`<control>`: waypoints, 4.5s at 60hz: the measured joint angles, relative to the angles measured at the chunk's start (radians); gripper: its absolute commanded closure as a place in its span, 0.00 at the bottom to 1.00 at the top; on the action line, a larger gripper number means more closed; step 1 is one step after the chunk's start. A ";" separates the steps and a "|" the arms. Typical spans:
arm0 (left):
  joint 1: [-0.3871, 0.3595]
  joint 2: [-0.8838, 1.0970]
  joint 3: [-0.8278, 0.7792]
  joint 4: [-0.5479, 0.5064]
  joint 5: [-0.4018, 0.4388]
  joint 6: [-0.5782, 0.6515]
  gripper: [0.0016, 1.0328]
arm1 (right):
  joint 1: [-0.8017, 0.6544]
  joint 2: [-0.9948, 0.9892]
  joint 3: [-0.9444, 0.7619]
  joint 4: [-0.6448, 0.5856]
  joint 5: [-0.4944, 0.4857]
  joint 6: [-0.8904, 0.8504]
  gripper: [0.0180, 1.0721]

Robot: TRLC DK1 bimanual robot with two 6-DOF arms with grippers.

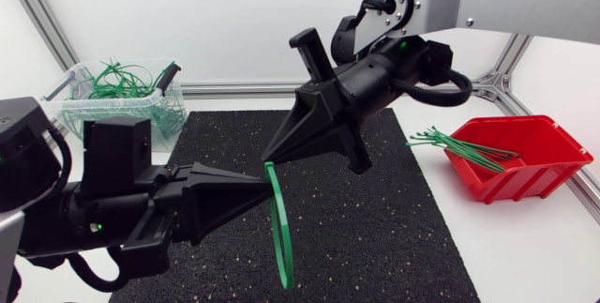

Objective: Take a green cable tie from the red box, thread the tail through the head to close it, then place it in the transparent bin on the left.

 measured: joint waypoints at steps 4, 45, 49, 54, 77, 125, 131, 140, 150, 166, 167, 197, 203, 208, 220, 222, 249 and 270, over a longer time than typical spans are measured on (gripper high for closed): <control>0.000 0.000 0.000 -0.007 0.000 0.000 0.97 | 0.000 0.000 -0.002 0.008 0.007 0.000 0.94; -0.072 -0.071 0.000 -0.120 -0.102 0.000 0.97 | 0.034 -0.034 -0.064 0.240 0.106 0.208 0.94; -0.072 -0.071 0.000 -0.122 -0.102 0.000 0.97 | 0.034 -0.034 -0.071 0.244 0.111 0.212 0.94; -0.070 -0.071 0.000 -0.123 -0.097 0.000 0.97 | 0.041 -0.048 -0.082 0.251 0.113 0.212 0.82; 0.064 -0.069 0.100 -0.361 -0.047 0.049 0.97 | 0.006 -0.158 -0.088 0.189 0.237 0.130 0.16; 0.639 0.230 0.393 -0.353 -0.550 0.555 0.97 | 0.026 -0.400 -0.314 0.520 1.556 0.051 0.06; 0.726 0.310 0.458 -0.273 -0.574 0.596 0.97 | 0.016 -0.441 -0.348 0.553 1.595 0.040 0.05; 0.827 0.445 0.579 -0.161 -0.601 0.626 0.97 | 0.013 -0.498 -0.386 0.564 1.627 0.030 0.05; 0.900 0.588 0.691 -0.059 -0.629 0.644 0.97 | 0.013 -0.561 -0.405 0.568 1.658 0.030 0.05; 0.978 0.829 0.853 0.023 -0.684 0.702 0.93 | 0.013 -0.618 -0.447 0.568 1.669 0.030 0.05; 0.982 0.843 0.861 0.025 -0.687 0.706 0.89 | 0.013 -0.620 -0.449 0.568 1.669 0.030 0.05; 0.986 0.966 0.889 -0.004 -0.705 0.789 0.03 | 0.014 -0.670 -0.472 0.559 1.690 0.030 0.05; 0.969 0.894 0.840 -0.026 -0.705 0.789 0.03 | 0.007 -0.687 -0.471 0.556 1.706 0.029 0.05; 0.946 0.808 0.795 -0.044 -0.705 0.788 0.03 | -0.025 -0.702 -0.471 0.559 1.709 0.018 0.05; 0.876 0.597 0.669 -0.059 -0.705 0.787 0.03 | -0.155 -0.775 -0.524 0.679 1.710 -0.075 0.05; 0.866 0.568 0.638 -0.059 -0.705 0.788 0.03 | -0.172 -0.792 -0.543 0.692 1.709 -0.087 0.05; 0.813 0.205 0.284 -0.069 -0.705 0.776 0.03 | -0.351 -1.067 -0.814 0.920 1.686 -0.232 0.05; 0.759 -0.043 0.032 -0.071 -0.705 0.723 0.03 | -0.368 -1.299 -1.012 1.023 1.682 -0.261 0.05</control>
